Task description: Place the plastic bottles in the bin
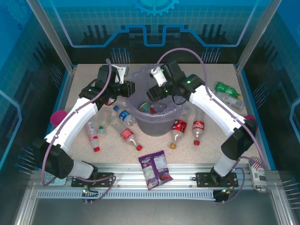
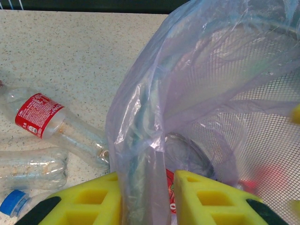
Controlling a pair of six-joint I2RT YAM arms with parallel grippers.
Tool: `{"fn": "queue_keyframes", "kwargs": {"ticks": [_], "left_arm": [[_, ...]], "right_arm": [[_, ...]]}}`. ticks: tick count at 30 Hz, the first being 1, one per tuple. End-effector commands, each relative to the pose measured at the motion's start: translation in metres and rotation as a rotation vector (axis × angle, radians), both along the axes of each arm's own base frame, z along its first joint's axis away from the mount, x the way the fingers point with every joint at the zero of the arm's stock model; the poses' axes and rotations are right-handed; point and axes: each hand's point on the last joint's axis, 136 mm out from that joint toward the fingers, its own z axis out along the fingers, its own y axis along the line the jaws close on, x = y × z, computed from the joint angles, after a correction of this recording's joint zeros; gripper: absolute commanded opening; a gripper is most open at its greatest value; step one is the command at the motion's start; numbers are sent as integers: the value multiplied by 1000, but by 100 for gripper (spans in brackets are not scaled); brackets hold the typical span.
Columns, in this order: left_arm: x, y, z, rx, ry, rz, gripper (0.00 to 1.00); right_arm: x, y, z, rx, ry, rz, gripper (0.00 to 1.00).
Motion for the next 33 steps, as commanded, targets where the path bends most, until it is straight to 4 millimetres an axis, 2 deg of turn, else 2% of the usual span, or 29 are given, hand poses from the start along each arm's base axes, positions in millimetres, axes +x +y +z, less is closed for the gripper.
{"fn": "queue_keyframes", "kwargs": {"ticks": [1,5,11,14,16,18,21,25,33], "left_arm": [[1,8,-2,15,13,32,30],[3,9,1,29,14,38,30],[8,10,-2,37,16,49,30],[10,8,-2,34,21,48,30],[10,9,-2,38,21,47,29],[9,9,-1,45,19,43,29],[9,9,-4,58,26,34,29],[8,11,-6,62,7,37,29],[5,12,-11,69,2,30,30]], "right_arm": [[-18,-28,60,61,-90,-78,77],[-14,-77,68,59,-107,-230,76],[-15,-148,36,119,-21,-456,75],[-20,-192,0,97,47,-607,75],[-26,-220,-35,51,118,-695,75],[-31,-236,-71,24,200,-740,75],[-39,-248,-119,-21,313,-768,75],[-41,-243,-164,-33,412,-764,76],[-41,-245,-229,-105,547,-781,75]]}}
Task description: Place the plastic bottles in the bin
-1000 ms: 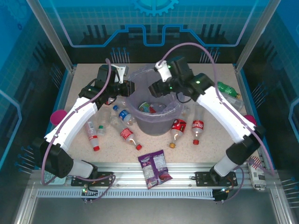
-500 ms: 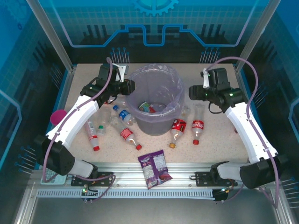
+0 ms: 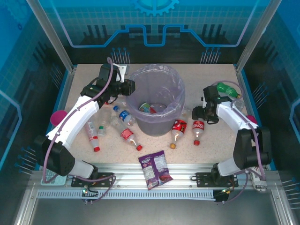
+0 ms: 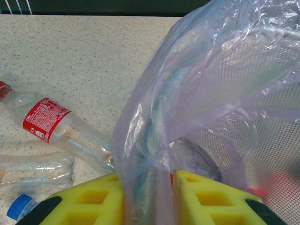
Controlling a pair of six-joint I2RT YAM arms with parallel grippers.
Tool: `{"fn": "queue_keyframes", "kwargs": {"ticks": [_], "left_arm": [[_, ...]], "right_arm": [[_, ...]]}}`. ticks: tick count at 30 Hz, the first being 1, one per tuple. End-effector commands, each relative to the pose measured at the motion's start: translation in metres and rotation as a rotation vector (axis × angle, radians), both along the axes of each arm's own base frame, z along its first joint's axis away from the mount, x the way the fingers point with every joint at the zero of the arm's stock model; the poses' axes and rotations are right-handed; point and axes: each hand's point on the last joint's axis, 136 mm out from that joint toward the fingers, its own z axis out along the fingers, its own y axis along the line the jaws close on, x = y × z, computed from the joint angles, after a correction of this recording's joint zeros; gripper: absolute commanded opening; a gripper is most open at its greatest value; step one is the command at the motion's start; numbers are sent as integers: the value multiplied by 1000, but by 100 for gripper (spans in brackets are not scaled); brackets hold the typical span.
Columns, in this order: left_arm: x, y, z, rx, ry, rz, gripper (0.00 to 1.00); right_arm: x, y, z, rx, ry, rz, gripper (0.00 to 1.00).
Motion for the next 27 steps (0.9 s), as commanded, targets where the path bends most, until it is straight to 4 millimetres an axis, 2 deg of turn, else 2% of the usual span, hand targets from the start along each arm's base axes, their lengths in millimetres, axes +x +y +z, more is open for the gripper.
{"fn": "queue_keyframes", "kwargs": {"ticks": [1,6,8,14,17,21,23,27], "left_arm": [[-5,9,-9,46,6,8,30],[-6,9,-11,45,11,5,30],[-6,9,-12,47,12,4,30],[-6,10,-12,48,9,5,30],[-6,9,-13,46,13,3,30],[-6,8,-11,37,11,0,30],[-6,7,-10,30,14,-3,30],[-9,6,-7,19,11,-7,30]], "right_arm": [[4,1,-20,22,20,-22,74],[5,3,-50,28,71,-35,71],[5,2,-54,23,78,-37,67],[7,-1,-47,7,58,-38,59],[9,-1,-32,10,28,-28,55],[21,-1,20,24,-90,-1,53],[28,1,59,37,-182,16,52],[39,3,147,54,-392,35,48]]}}
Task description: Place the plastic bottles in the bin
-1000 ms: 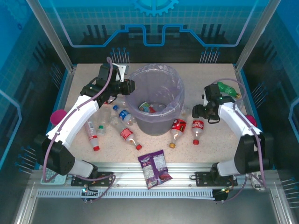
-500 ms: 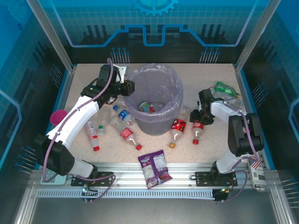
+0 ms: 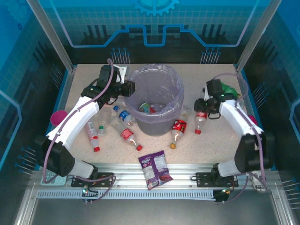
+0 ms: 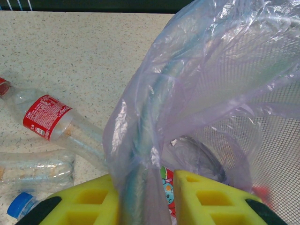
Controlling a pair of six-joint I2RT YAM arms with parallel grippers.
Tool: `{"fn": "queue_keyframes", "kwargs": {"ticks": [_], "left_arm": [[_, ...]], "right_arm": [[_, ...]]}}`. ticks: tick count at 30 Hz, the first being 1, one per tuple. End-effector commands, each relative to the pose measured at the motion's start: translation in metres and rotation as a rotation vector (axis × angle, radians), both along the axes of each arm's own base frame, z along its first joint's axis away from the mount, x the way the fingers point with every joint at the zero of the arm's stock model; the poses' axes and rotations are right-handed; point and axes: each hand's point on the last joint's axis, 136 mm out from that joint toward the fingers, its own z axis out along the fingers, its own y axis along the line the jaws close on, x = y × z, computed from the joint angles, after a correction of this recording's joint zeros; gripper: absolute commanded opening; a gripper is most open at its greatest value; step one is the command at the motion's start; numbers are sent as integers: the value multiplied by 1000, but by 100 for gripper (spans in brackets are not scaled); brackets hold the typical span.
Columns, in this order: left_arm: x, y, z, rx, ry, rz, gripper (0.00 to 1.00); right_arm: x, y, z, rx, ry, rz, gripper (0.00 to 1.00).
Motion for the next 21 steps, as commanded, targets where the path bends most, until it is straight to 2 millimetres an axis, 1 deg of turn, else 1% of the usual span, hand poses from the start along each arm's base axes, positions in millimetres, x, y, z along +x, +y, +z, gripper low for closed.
{"fn": "queue_keyframes", "kwargs": {"ticks": [1,4,5,7,10,11,13,15,17,19,21], "left_arm": [[-8,5,0,13,3,-10,30],[-8,4,0,11,1,-12,30],[-8,4,0,9,3,-14,30],[-8,4,1,7,1,-14,30],[-9,3,1,3,5,-14,30],[-9,3,0,3,5,-15,30],[-9,3,-1,0,8,-16,30],[-9,3,-2,-1,10,-15,30],[-9,2,-2,-3,12,-16,30],[-9,2,-1,-3,11,-15,30],[-9,3,-1,-3,9,-16,30]], "right_arm": [[3,-2,85,11,-188,18,47],[2,0,145,16,-330,28,46],[3,2,162,22,-373,36,45],[5,12,200,51,-468,70,43],[8,39,246,107,-581,151,42],[8,50,258,122,-611,183,42],[8,78,281,157,-667,260,41],[8,106,295,196,-693,337,41],[8,137,299,236,-700,422,41],[11,170,292,258,-674,501,41],[13,199,278,271,-629,571,41]]}}
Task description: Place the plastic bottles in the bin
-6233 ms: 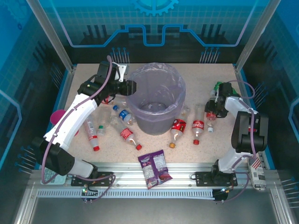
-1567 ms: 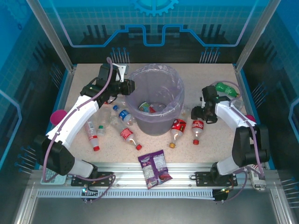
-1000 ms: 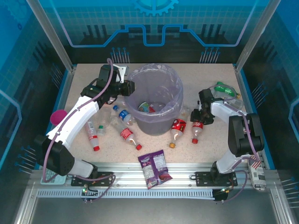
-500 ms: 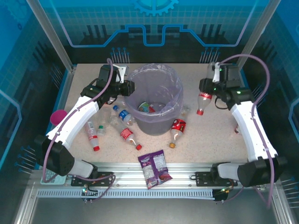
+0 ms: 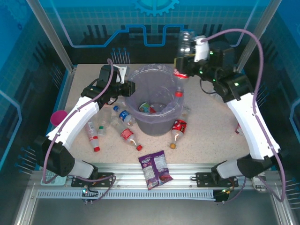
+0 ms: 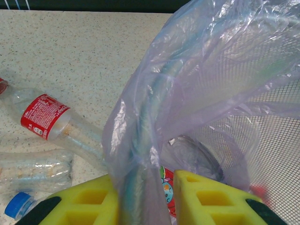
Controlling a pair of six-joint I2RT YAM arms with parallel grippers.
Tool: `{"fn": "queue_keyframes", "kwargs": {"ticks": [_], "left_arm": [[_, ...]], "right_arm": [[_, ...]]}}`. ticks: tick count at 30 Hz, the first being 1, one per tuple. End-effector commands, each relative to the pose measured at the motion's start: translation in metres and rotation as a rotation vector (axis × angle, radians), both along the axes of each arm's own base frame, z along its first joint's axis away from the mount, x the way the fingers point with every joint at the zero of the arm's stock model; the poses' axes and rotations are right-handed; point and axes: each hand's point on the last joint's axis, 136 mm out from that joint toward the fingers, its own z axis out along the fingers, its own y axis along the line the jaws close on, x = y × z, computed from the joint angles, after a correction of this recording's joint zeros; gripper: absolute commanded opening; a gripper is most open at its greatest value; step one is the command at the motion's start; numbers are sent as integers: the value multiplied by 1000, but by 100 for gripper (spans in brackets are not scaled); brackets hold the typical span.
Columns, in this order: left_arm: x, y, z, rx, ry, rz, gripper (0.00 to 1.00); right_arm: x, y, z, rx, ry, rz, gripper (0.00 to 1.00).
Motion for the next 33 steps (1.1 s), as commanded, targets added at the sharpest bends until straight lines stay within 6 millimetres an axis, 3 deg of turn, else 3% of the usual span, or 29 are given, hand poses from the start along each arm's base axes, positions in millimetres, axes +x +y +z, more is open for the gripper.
{"fn": "queue_keyframes", "kwargs": {"ticks": [1,5,11,21,28,33], "left_arm": [[-8,4,0,3,5,-11,30],[-8,4,0,3,2,-12,30],[-9,4,1,5,0,-11,30],[-8,4,-1,9,2,-11,30],[-8,4,-1,9,4,-11,30],[-8,4,-1,10,1,-11,30]], "right_arm": [[2,50,-20,-28,38,146,41],[4,89,-63,-106,128,230,41],[1,109,-122,-214,243,300,40],[-17,100,-201,-381,352,358,40],[-20,96,-234,-451,389,383,42],[-16,95,-256,-491,420,376,55]]}}
